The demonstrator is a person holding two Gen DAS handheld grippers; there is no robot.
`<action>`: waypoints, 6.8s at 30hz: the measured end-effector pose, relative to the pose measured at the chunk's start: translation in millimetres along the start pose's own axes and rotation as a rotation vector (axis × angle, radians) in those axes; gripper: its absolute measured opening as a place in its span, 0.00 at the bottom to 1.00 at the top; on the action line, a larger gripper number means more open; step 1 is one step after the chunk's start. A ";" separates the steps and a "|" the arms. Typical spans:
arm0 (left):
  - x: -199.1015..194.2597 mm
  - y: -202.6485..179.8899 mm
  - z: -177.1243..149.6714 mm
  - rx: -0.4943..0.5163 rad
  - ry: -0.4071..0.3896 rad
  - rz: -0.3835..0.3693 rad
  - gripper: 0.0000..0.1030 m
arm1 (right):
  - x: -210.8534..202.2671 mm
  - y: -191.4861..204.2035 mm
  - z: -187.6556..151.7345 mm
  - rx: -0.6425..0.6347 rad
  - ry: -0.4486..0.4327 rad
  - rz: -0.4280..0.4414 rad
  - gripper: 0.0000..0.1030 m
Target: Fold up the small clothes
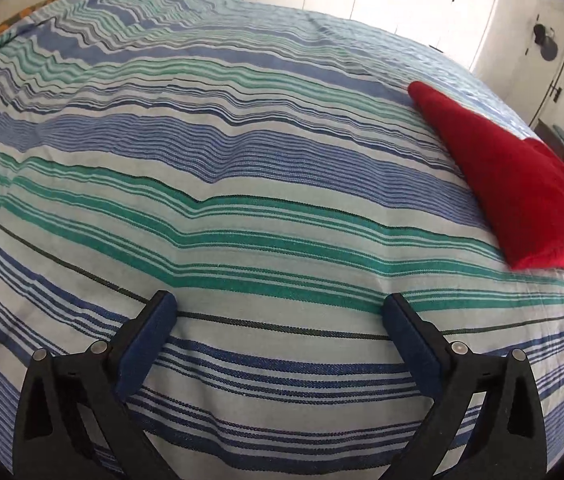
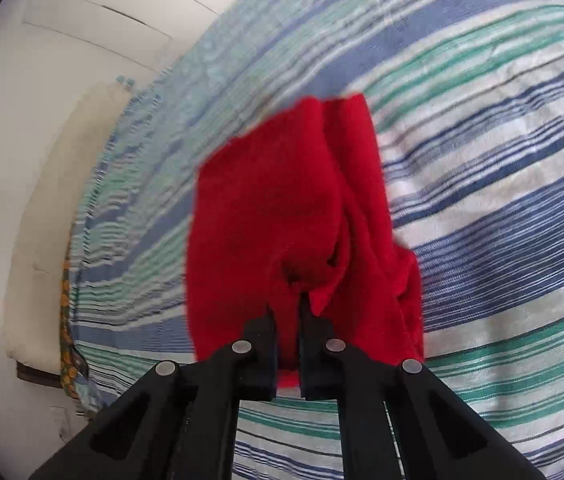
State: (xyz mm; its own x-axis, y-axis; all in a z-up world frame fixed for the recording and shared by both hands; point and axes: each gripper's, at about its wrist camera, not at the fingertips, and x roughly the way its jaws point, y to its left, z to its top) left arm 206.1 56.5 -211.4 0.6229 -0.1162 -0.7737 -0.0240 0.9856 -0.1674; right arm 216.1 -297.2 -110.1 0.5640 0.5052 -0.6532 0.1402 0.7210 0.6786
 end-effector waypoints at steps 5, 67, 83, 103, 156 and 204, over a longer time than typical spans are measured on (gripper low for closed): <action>4.3 -3.0 0.7 0.016 0.000 0.020 0.99 | 31.8 -45.0 -13.2 -0.009 0.102 -0.189 0.07; 4.0 -2.1 -4.6 0.036 -0.006 0.033 0.99 | -41.0 -69.2 -130.3 -0.392 -0.109 -0.632 0.94; 3.4 -2.1 -4.5 0.035 -0.004 0.035 0.99 | -38.2 -71.6 -133.5 -0.408 -0.135 -0.645 0.96; 22.8 -113.8 91.4 -0.032 0.152 -0.409 0.98 | -17.2 -55.0 39.6 -0.184 -0.068 -0.017 0.96; -198.6 -110.8 -31.8 0.356 -0.150 0.177 0.96 | -127.1 -16.8 -167.0 -0.475 -0.014 -0.629 0.97; -283.5 -113.6 -12.6 0.284 0.031 0.134 0.99 | -202.4 135.9 -196.9 -0.646 -0.055 -0.548 0.99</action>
State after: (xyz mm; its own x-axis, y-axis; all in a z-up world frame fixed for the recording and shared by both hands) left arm 22.4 -24.0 19.2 0.6047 0.0175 -0.7962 0.1176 0.9868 0.1110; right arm -39.2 -208.0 48.3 0.5931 -0.0067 -0.8051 -0.0778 0.9948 -0.0656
